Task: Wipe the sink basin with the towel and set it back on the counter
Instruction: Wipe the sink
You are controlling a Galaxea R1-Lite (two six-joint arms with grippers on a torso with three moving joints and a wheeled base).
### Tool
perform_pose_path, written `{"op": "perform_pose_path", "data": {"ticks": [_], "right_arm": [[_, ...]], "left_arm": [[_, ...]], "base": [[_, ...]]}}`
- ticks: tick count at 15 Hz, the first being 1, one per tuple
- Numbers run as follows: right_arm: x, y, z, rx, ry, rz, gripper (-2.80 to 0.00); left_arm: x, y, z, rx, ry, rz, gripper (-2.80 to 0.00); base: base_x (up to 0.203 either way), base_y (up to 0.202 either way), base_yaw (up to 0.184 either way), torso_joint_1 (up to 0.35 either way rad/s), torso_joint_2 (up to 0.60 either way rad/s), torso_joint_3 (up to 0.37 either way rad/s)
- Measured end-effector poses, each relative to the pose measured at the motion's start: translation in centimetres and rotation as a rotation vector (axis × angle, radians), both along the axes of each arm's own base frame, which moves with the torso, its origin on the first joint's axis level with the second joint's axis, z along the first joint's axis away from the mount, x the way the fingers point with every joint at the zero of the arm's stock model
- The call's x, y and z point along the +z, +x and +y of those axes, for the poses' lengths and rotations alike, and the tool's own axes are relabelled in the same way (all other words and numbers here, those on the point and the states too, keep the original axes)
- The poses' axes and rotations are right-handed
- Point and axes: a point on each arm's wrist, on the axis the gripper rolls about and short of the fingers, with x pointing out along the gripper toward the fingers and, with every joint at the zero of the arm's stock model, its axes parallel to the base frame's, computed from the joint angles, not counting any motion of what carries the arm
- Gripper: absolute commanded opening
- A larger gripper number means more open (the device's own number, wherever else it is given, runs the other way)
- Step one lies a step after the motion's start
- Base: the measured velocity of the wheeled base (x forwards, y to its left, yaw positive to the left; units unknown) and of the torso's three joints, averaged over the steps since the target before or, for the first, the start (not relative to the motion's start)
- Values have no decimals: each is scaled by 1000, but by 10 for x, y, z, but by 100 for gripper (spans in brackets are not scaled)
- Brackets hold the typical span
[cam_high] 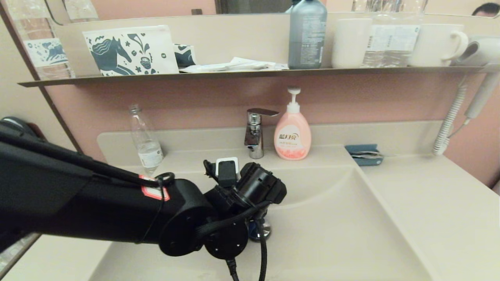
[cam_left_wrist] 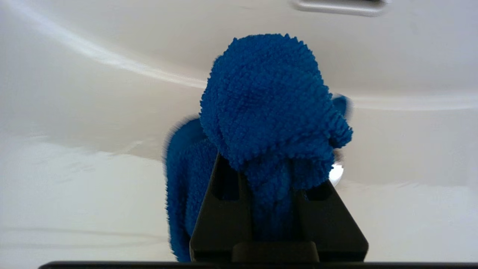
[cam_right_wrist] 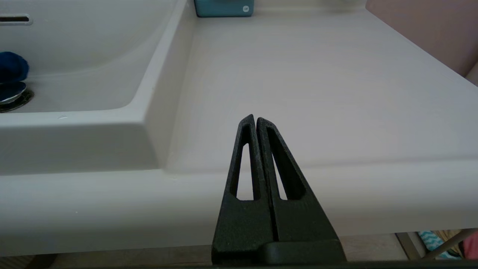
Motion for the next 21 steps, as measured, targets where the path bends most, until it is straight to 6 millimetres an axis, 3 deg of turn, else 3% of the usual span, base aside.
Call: {"op": "perform_pose_path", "data": {"ticks": [4, 8, 12, 21], "right_arm": [[0, 0, 0, 0, 0, 0, -280], [0, 0, 0, 0, 0, 0, -280], [0, 0, 0, 0, 0, 0, -280], [0, 0, 0, 0, 0, 0, -280]], "left_arm": [[-4, 15, -36, 16, -107, -112, -280], [1, 11, -75, 22, -187, -263, -280], [-5, -1, -103, -47, -191, -268, -280], [-28, 17, -160, -140, -185, -322, -280]], "base": [[0, 0, 0, 0, 0, 0], [0, 0, 0, 0, 0, 0], [0, 0, 0, 0, 0, 0], [0, 0, 0, 0, 0, 0]]}}
